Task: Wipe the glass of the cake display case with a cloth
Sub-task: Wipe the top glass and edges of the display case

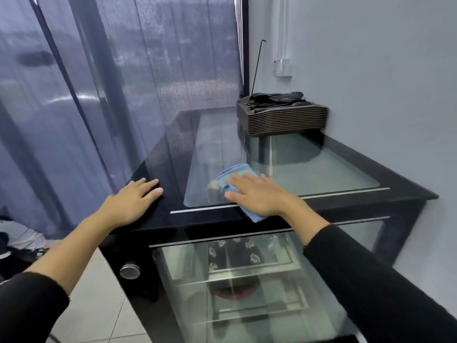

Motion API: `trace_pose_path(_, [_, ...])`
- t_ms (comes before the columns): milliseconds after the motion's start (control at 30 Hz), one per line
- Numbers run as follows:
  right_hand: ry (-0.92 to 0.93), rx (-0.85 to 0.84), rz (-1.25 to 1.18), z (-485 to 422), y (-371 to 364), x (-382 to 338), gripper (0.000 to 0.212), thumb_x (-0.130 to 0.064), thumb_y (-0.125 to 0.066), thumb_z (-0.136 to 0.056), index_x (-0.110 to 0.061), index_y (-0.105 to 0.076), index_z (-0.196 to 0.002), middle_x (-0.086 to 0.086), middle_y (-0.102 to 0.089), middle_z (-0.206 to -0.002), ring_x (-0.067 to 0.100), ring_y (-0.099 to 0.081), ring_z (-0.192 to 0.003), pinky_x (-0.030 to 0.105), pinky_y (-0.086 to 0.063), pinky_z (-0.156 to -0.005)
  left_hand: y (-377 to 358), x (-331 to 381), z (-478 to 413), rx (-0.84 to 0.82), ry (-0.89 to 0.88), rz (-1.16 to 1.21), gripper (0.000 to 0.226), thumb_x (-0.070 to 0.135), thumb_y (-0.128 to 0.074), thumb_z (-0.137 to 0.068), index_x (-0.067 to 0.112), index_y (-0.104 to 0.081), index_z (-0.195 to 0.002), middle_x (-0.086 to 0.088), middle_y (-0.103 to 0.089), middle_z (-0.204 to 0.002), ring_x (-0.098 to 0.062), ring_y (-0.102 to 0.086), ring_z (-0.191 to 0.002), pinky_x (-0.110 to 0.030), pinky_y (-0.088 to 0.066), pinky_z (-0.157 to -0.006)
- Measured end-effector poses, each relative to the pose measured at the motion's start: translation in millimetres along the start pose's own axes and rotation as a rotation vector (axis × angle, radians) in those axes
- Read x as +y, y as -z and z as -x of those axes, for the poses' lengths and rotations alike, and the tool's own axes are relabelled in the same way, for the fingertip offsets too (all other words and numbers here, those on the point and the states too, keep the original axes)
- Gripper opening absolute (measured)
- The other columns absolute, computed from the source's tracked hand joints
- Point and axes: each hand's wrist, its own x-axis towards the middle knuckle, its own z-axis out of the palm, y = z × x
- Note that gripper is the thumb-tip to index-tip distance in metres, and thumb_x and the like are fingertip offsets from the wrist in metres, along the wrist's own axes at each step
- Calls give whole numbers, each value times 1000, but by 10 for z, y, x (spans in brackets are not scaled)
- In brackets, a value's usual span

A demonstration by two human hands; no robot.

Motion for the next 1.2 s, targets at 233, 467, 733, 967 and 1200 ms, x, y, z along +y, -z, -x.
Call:
trace_pose_path(233, [-278, 114, -34, 464, 246, 1140, 51, -54, -32, -99, -38, -33, -147, -13, -30, -157, 17, -25, -147, 52, -20, -117, -62, -59, -13, 22, -25, -40, 60, 63, -23, -97, 40, -24, -152, 7, -15, -164, -17, -8, -151, -57, -20, -115])
trace_pose_path(467, [-176, 55, 39, -240, -69, -185, 61, -51, -24, -100, -21, -22, -153, -1, -13, -164, 24, -10, -151, 53, -9, -120, -55, -56, -16, 43, -32, -30, 60, 64, -24, -96, 39, -27, -151, 5, -17, -163, -18, -12, -151, -59, -21, -114])
trace_pose_path(733, [-106, 72, -35, 372, 73, 229, 51, -54, -24, -99, -39, -30, -148, -14, -28, -158, 14, -25, -147, 48, -20, -118, -28, -143, 35, -10, -87, 42, 63, 66, -30, -94, 40, -27, -151, 7, -13, -164, -16, -9, -151, -53, -19, -117])
trace_pose_path(967, [-492, 138, 92, -281, 171, 492, 51, -54, -23, -88, -32, -54, -121, 13, -58, -129, 33, -42, -132, 55, -31, -109, 53, -454, -144, -51, -229, 255, 55, 53, -41, -97, 36, -35, -149, 4, -13, -164, -13, -10, -151, -34, -10, -120])
trace_pose_path(1200, [-57, 64, 66, -275, -352, -1392, 55, -51, -24, -101, -33, -19, -153, -15, -15, -162, 10, -5, -150, 44, -6, -123, 64, -529, -705, -70, -407, 386, 47, 44, -50, -98, 28, -49, -141, 5, -32, -157, -11, -26, -145, -25, -20, -111])
